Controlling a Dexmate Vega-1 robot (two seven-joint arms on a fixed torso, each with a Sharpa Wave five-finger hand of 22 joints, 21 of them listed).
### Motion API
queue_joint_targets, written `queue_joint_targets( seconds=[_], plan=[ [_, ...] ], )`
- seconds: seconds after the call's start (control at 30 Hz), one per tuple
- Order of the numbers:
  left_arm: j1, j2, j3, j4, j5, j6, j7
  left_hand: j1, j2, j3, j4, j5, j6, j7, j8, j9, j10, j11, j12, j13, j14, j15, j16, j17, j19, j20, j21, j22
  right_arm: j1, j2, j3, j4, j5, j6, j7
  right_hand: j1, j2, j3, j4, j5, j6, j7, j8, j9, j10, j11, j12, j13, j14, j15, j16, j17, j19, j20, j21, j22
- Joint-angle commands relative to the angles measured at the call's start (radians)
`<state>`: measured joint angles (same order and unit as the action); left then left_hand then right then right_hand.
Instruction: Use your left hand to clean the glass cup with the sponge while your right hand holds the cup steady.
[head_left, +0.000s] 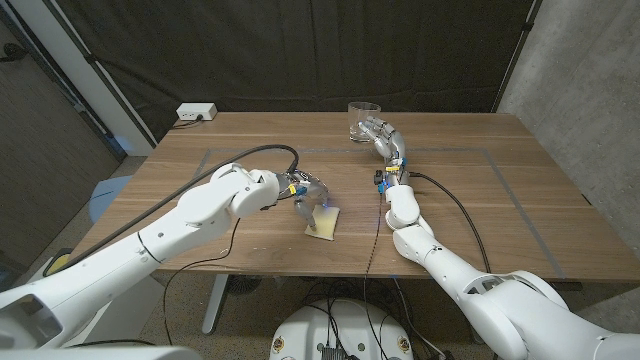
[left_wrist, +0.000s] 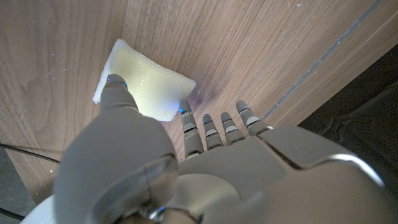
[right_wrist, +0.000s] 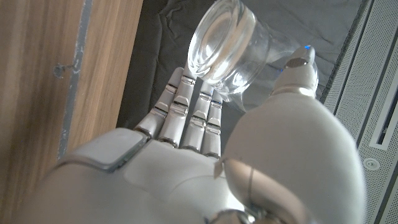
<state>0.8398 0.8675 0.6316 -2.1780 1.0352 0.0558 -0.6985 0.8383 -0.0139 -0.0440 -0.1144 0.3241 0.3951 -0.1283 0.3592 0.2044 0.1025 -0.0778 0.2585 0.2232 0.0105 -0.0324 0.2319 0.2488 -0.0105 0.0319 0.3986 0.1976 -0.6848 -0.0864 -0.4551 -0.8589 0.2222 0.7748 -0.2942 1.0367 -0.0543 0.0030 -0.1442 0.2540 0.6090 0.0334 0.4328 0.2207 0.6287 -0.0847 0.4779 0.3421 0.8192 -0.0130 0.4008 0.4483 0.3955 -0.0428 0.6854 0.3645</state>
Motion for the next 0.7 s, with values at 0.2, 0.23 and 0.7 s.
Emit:
queue_joint_targets(
  seconds=[0.2, 0.23, 0.7],
  plan=[
    [0.118, -0.019, -0.034, 0.042, 0.226, -0.084, 0.253, 0.024, 0.003, -0.003, -0.001, -0.001, 0.055, -0.008, 0.019, 0.000, 0.042, -0.028, 0.012, 0.000, 0.037, -0.036, 0.011, 0.001, 0.027, -0.009, 0.010, 0.003, 0.019, 0.010, 0.001, 0.033, 0.008, 0.014, 0.018, 0.198, 0.201, 0.025, 0.032, 0.007, 0.180, -0.177, 0.008, 0.013, 0.078, -0.080, -0.006, 0.007, 0.087, -0.230, 0.004, 0.009, -0.004, -0.152, 0.017, 0.005],
    [0.125, -0.020, -0.036, 0.049, 0.236, -0.085, 0.277, 0.028, 0.005, -0.004, -0.002, -0.001, 0.069, -0.011, 0.024, 0.000, 0.052, -0.027, 0.015, 0.000, 0.046, -0.040, 0.012, 0.000, 0.034, -0.009, 0.012, 0.003, 0.020, 0.011, 0.001, 0.036, 0.006, 0.015, 0.015, 0.198, 0.201, 0.025, 0.032, 0.007, 0.180, -0.176, 0.008, 0.013, 0.078, -0.079, -0.006, 0.007, 0.087, -0.230, 0.004, 0.010, -0.005, -0.152, 0.018, 0.006],
    [0.181, -0.039, -0.057, 0.125, 0.279, -0.077, 0.489, 0.148, 0.083, 0.031, -0.018, -0.025, 0.502, 0.008, 0.163, -0.018, 0.275, -0.098, 0.069, -0.013, 0.241, -0.142, 0.036, -0.008, 0.125, -0.046, 0.049, 0.004, 0.046, 0.024, 0.007, 0.086, 0.000, 0.031, 0.018, 0.199, 0.202, 0.023, 0.034, 0.006, 0.182, -0.176, 0.008, 0.012, 0.081, -0.078, -0.008, 0.012, 0.088, -0.230, 0.000, 0.018, -0.009, -0.152, 0.032, 0.007]
  ],
)
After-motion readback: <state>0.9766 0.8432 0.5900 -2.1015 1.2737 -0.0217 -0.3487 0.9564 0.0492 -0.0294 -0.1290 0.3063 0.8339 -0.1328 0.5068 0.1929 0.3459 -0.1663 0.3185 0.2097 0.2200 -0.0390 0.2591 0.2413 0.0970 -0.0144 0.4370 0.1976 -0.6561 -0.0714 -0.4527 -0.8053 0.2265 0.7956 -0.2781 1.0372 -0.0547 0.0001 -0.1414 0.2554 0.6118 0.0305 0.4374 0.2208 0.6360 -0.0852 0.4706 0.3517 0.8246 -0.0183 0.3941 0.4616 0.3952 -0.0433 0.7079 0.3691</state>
